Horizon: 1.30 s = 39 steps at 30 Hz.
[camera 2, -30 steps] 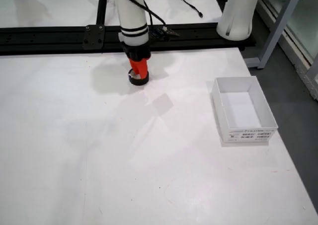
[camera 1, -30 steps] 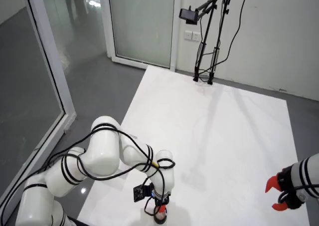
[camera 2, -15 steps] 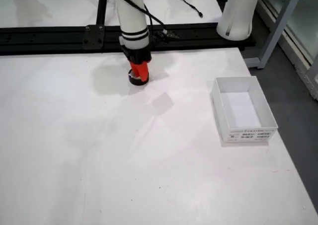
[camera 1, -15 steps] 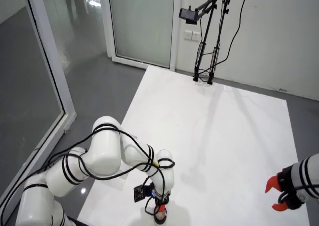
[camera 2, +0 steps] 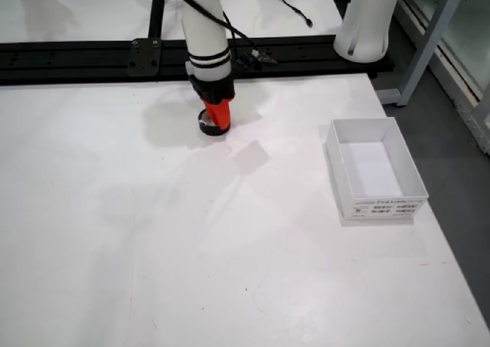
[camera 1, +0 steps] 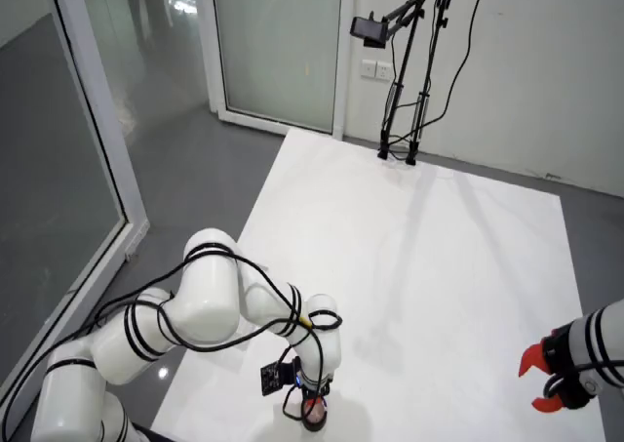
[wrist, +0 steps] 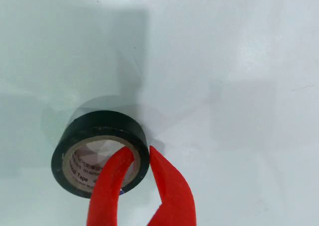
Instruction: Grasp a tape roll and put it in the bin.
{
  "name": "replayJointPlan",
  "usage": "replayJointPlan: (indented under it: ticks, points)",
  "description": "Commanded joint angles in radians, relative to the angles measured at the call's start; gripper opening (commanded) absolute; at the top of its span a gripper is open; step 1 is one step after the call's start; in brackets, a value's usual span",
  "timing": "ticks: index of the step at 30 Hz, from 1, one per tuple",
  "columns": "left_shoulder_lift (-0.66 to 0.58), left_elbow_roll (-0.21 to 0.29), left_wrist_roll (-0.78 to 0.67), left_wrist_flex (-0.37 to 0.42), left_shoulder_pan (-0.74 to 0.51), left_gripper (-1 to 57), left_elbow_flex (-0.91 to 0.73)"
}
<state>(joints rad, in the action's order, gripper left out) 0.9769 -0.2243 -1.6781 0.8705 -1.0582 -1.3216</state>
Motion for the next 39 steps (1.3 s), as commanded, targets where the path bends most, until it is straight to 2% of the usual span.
replayJointPlan:
  ticks: [1, 8, 18, 33, 39]
  points:
    - [0.009, 0.011, -0.002, -0.016, 0.021, -0.6, 0.004]
    - [-0.050, -0.001, -0.002, 0.031, 0.035, -0.6, -0.005]
    - [-0.304, -0.073, 0.003, 0.143, 0.116, -0.6, -0.142]
    - [-0.411, -0.055, 0.236, 0.263, 0.360, -0.7, -0.156]
    - [-0.455, -0.058, 0.313, 0.283, 0.486, -0.7, -0.156]
